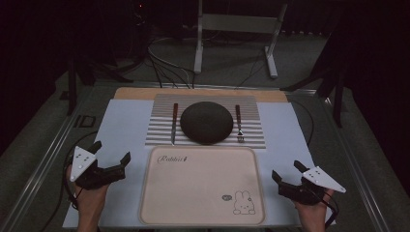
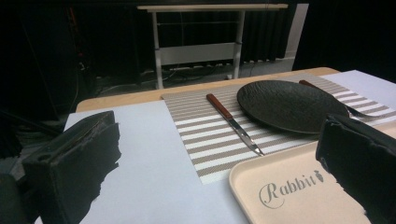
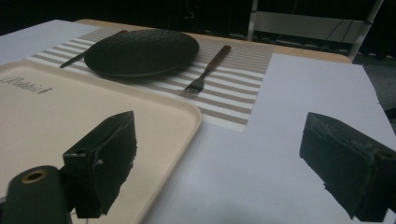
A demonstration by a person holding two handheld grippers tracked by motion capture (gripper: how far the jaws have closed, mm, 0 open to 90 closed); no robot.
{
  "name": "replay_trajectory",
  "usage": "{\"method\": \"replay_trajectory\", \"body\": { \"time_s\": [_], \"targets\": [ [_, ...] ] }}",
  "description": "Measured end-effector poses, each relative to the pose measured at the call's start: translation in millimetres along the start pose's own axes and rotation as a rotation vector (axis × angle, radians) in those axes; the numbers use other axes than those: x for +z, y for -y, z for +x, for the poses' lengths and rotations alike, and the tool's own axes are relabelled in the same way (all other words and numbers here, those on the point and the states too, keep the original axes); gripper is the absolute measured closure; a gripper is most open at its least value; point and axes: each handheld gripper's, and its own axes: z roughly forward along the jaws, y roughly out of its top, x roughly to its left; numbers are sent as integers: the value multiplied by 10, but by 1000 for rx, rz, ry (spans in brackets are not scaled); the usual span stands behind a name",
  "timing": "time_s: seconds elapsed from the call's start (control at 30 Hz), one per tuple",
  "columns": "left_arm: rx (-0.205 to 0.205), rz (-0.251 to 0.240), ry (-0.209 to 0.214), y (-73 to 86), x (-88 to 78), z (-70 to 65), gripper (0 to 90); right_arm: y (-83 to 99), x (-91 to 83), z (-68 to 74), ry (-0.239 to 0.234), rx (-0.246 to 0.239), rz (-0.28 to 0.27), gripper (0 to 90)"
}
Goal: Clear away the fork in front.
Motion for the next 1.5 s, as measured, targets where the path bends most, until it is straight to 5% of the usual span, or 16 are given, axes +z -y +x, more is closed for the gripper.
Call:
{"method": "replay_trajectory", "body": {
  "time_s": [0.4, 1.5],
  "targets": [
    [-13, 0, -12, 14, 4, 24, 0, -25, -8, -3, -14, 49, -7, 107],
    [-5, 32, -24, 63, 85, 11, 0, -428, 77, 113, -12, 38, 2, 107]
  ]
}}
